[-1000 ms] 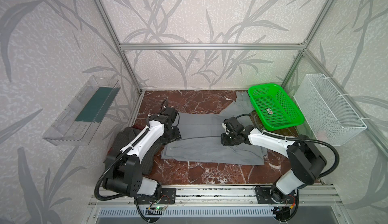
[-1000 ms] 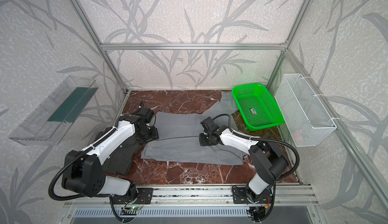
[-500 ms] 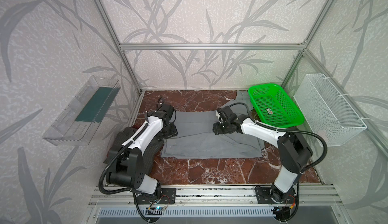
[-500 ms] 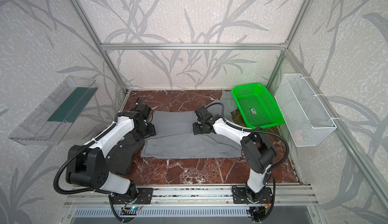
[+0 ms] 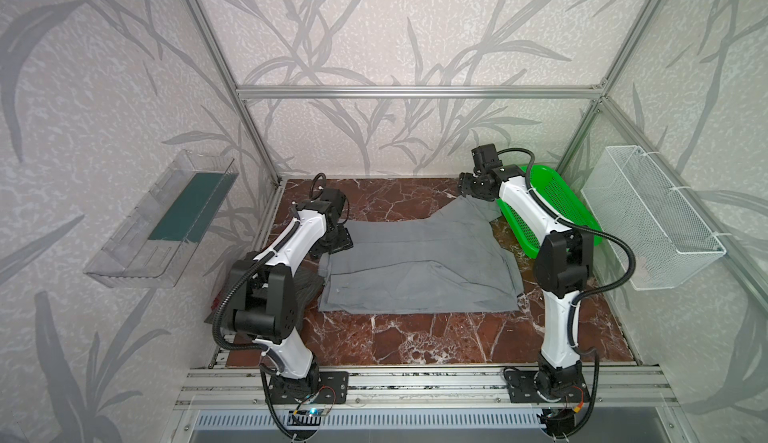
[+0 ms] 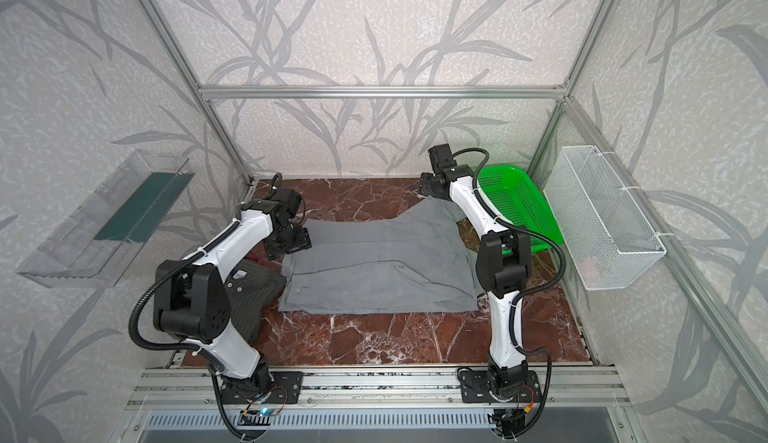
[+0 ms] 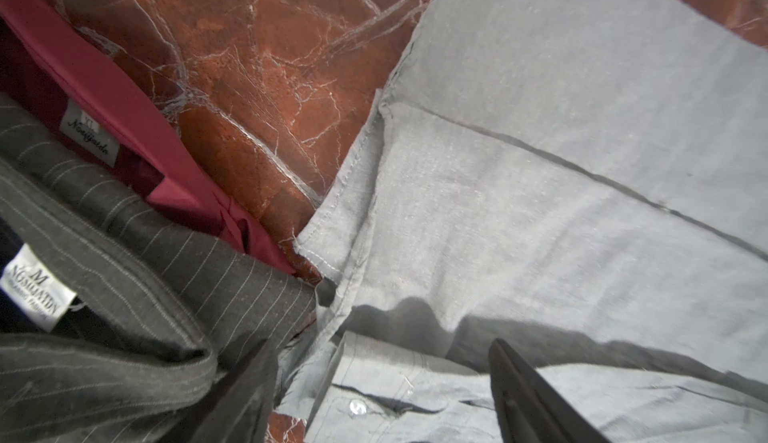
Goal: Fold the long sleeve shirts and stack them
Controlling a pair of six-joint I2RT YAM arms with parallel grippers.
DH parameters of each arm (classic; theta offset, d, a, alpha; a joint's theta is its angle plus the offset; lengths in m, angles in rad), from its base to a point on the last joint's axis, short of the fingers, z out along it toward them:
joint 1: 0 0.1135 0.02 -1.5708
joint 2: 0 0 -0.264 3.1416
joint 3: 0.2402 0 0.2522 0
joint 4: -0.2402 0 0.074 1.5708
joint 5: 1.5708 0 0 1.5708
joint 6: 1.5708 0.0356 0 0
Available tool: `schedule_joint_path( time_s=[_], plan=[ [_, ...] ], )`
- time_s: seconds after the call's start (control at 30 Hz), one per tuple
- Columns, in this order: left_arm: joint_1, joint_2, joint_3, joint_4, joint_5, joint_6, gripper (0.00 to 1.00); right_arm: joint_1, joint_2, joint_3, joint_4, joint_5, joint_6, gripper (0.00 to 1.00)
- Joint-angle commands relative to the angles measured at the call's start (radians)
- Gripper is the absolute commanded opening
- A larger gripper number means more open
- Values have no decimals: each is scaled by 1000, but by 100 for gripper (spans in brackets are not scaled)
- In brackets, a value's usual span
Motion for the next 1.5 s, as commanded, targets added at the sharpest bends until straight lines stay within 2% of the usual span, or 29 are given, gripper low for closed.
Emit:
schedule_joint_path(
  time_s=[0.0,0.1,0.17,0.2,0.37,0.63,0.73,0.83,1.0,1.17,1.27,1.3,1.4,1.47],
  plan=[
    [13,8,36,-23,-39,27,84,-8,181,285,-247,74,-23,81],
    [27,22,49,-19,-30,28,85,-30,390,631,-399,54,-13,81],
    [32,35,63,-20,-31,30,85,-37,493,785,-439,55,-20,81],
    [34,44,74,-24,-34,31,85,-42,524,810,-435,43,-18,81],
    [44,80,108,-30,-38,35,85,-72,485,585,-256,-18,-7,82],
    [45,105,105,-21,-54,40,85,-81,588,690,-299,-12,-35,77],
    [45,108,101,-13,-62,40,84,-84,608,684,-294,-31,-41,68],
    [44,117,99,-9,-62,40,84,-83,626,684,-278,-140,-44,52],
    [47,119,95,-1,-57,41,85,-50,622,664,-268,-255,-64,36],
    [48,111,78,8,-56,45,84,-7,521,509,-256,-277,-63,22],
    [50,108,71,13,-51,46,84,23,416,340,-215,-264,-50,21],
    [50,107,68,13,-51,47,84,37,367,253,-173,-248,-42,22],
    [50,103,65,18,-47,49,84,62,195,-23,4,-203,3,34],
    [50,105,62,21,-43,52,84,63,117,-111,88,-172,22,45]
  ],
)
